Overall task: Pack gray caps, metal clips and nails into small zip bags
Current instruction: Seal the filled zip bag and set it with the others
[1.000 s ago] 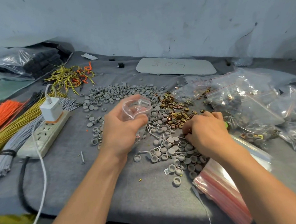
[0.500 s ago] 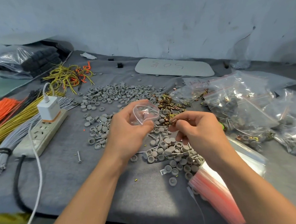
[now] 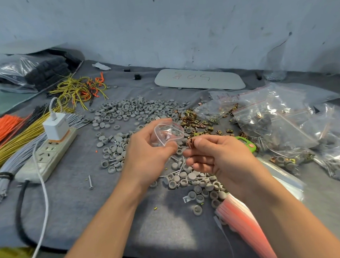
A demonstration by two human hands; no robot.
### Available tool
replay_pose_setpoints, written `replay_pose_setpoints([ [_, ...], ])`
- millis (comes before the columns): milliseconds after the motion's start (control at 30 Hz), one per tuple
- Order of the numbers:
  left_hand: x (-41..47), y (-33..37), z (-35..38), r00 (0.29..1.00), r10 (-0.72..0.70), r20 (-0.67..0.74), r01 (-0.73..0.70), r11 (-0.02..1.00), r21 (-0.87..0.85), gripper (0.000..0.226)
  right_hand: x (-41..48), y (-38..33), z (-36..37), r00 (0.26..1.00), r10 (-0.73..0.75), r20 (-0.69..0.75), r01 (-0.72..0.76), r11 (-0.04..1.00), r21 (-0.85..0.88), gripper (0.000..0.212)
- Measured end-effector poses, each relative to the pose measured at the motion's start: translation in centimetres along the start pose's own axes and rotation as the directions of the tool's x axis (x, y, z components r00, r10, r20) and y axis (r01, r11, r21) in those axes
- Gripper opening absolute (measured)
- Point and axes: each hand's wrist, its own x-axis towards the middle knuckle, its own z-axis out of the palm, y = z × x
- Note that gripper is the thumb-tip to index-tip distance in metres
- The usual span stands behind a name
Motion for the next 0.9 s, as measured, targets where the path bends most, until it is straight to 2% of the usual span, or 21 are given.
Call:
replay_pose_setpoints([
  [100, 0.0, -0.1, -0.1, 1.0, 0.001, 0.006, -0.001, 1.0, -0.007, 0.047, 0.0, 0.0, 0.1, 0.999, 0.036, 0.025, -0.036, 0.999, 0.021, 0.02],
  [433, 0.0, -0.1, -0.5, 1.0, 0.009, 0.014, -0.009, 1.0, 0.003, 0.047, 0.3, 0.1, 0.3, 0.979, 0.144, 0.147, -0.17, 0.968, 0.185, 0.025],
  [533, -0.1, 0.1, -0.7, 0.999, 0.039, 0.007, -0.039, 0.996, 0.078, 0.049, 0.4, 0.1, 0.2, 0.978, 0.134, 0.16, -0.171, 0.954, 0.245, 0.024],
  [667, -0.7, 0.5, -0.4, 0.996, 0.081, 0.037, -0.087, 0.963, 0.254, 0.057, 0.3, -0.4, 0.1, 0.992, 0.082, 0.091, -0.104, 0.957, 0.272, 0.021],
  [767, -1.2, 0.9, 0.1, 0.992, 0.088, 0.091, -0.117, 0.909, 0.401, 0.066, 0.1, -1.0, 0.1, 1.0, -0.019, 0.022, 0.016, 0.992, 0.125, 0.018],
  [833, -1.5, 1.0, 0.5, 0.99, 0.05, 0.135, -0.107, 0.885, 0.453, 0.074, -0.1, -1.2, 0.1, 0.987, -0.155, -0.047, 0.149, 0.983, -0.102, 0.018],
  [900, -1.6, 1.0, 0.9, 0.987, 0.028, 0.159, -0.1, 0.88, 0.464, 0.078, -0.2, -1.1, 0.2, 0.935, -0.341, -0.098, 0.27, 0.863, -0.427, 0.019],
])
